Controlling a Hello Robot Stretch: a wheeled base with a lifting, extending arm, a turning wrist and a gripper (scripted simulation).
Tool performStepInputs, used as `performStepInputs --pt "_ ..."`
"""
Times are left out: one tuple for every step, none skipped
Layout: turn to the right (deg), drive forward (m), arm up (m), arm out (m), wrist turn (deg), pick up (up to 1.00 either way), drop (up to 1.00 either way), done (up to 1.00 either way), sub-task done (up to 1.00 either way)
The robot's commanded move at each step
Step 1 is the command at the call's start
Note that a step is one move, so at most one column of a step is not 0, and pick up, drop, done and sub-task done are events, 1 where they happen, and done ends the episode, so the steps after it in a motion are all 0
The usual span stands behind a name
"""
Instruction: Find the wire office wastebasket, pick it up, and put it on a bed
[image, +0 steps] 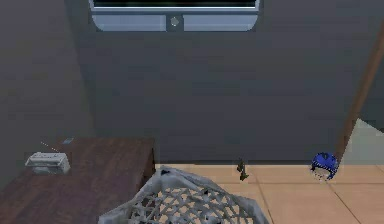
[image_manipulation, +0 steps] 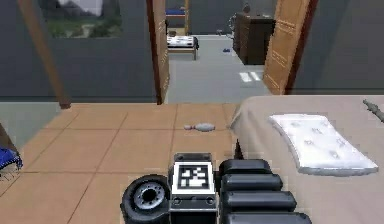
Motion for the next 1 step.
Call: performStepInputs --pt "45.0 0.0 0.0 0.0 0.0 0.0 0.0 0.0 0.0"
